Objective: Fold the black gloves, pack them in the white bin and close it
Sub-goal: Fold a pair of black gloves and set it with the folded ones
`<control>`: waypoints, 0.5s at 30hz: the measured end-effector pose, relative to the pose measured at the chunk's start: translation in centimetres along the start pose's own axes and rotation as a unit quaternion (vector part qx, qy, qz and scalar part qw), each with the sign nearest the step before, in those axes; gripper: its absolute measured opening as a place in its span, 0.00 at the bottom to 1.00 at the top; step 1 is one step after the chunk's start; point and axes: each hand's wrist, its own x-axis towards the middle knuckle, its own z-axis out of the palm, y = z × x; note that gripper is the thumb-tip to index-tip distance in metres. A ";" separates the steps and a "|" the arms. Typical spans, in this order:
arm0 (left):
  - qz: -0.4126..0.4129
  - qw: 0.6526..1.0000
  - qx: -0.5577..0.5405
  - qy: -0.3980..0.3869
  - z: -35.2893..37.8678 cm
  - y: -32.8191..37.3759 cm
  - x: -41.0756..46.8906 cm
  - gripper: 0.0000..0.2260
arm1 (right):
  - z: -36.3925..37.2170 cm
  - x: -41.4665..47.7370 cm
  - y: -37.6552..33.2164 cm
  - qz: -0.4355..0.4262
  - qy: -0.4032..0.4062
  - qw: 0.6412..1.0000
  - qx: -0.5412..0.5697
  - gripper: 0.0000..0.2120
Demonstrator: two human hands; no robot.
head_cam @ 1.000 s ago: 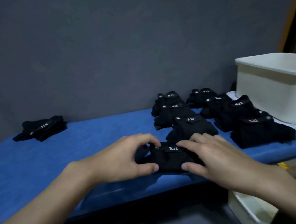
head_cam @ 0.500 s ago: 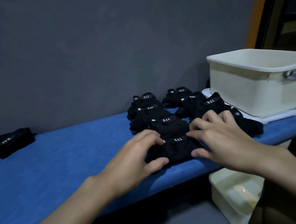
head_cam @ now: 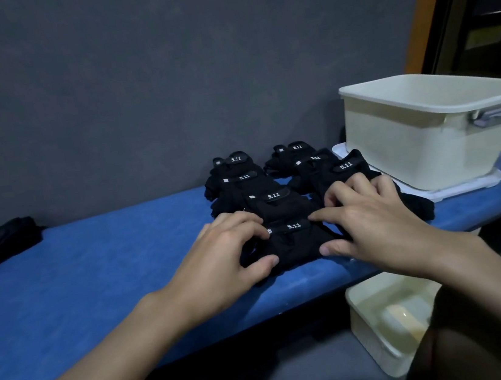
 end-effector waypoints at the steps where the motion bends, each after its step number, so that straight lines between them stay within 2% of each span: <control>1: 0.001 1.000 0.006 0.001 -0.1 -0.1 0.0 0.21 | 0.0 0.0 0.0 0.001 -0.001 1.000 0.000 0.29; 15: 0.018 0.999 -0.023 0.021 -0.5 -0.1 0.1 0.18 | -0.3 0.4 0.1 0.001 0.011 0.999 0.038 0.28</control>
